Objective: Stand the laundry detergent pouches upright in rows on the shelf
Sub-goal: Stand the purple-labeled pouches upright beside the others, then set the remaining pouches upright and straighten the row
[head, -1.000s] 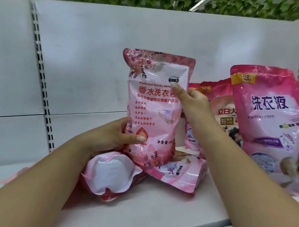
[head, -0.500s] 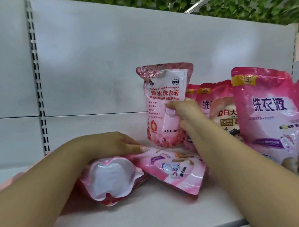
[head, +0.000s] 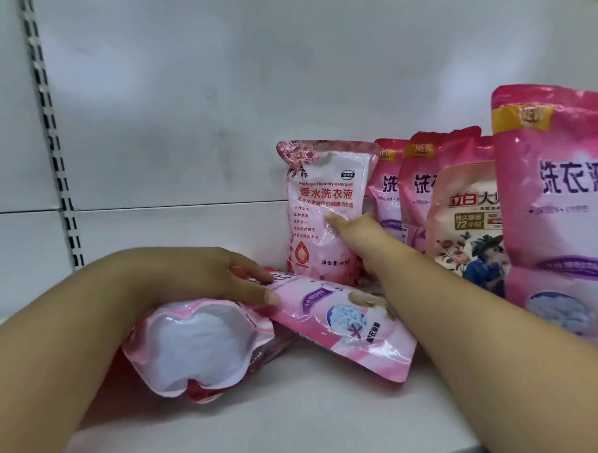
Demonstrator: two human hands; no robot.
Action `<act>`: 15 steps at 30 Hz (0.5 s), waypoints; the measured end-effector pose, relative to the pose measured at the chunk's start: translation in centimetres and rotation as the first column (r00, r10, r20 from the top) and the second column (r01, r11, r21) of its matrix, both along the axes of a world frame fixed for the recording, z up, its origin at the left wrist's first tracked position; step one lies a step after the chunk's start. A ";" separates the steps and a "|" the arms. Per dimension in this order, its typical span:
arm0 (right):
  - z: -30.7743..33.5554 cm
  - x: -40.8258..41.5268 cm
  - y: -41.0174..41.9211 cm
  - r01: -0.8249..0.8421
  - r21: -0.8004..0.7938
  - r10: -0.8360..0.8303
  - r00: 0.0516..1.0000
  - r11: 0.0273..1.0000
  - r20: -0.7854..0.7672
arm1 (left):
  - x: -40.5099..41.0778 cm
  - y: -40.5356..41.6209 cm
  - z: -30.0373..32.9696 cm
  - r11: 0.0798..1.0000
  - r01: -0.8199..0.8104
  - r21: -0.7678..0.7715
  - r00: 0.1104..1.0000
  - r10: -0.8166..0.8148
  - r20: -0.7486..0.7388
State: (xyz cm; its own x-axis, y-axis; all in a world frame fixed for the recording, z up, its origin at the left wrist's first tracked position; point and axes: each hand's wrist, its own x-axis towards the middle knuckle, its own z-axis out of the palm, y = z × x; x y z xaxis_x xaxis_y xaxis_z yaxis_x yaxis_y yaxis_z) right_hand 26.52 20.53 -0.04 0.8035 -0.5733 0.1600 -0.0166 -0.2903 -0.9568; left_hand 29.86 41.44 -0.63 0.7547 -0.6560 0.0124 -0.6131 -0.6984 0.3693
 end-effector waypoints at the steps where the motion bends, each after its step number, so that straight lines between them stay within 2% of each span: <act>1: 0.2 -0.4 0.0 -0.005 -0.046 0.004 1.000 0.999 -0.031 | 0.2 0.0 0.0 1.000 0.008 0.016 1.000 -0.008 -0.004; 4: 1.5 -2.7 0.5 -0.079 -0.277 0.009 0.970 0.958 -0.243 | 0.5 0.1 0.1 0.999 0.020 0.033 1.000 -0.020 -0.013; 7: 2.7 -5.6 1.2 -0.228 -0.491 -0.027 0.888 0.841 -0.459 | 0.6 0.1 -0.1 1.000 0.025 -0.013 1.000 -0.025 0.005; 12: 1.6 -5.3 2.9 -0.409 -0.344 0.093 0.746 0.845 -0.659 | 0.6 0.6 0.0 1.000 -0.004 0.011 0.999 0.004 0.045; 15: 0.4 -4.1 3.5 -0.500 -0.387 0.133 0.727 0.775 -0.673 | 0.0 0.6 0.3 1.000 -0.017 -0.010 1.000 0.017 0.016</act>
State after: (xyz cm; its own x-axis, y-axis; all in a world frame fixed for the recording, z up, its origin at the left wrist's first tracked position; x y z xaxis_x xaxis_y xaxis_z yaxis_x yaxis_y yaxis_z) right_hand 22.40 24.06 0.41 0.9464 -0.2384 -0.2182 -0.3167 -0.8187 -0.4791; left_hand 29.81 42.01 -0.28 0.7651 -0.6431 0.0310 -0.6072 -0.7047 0.3669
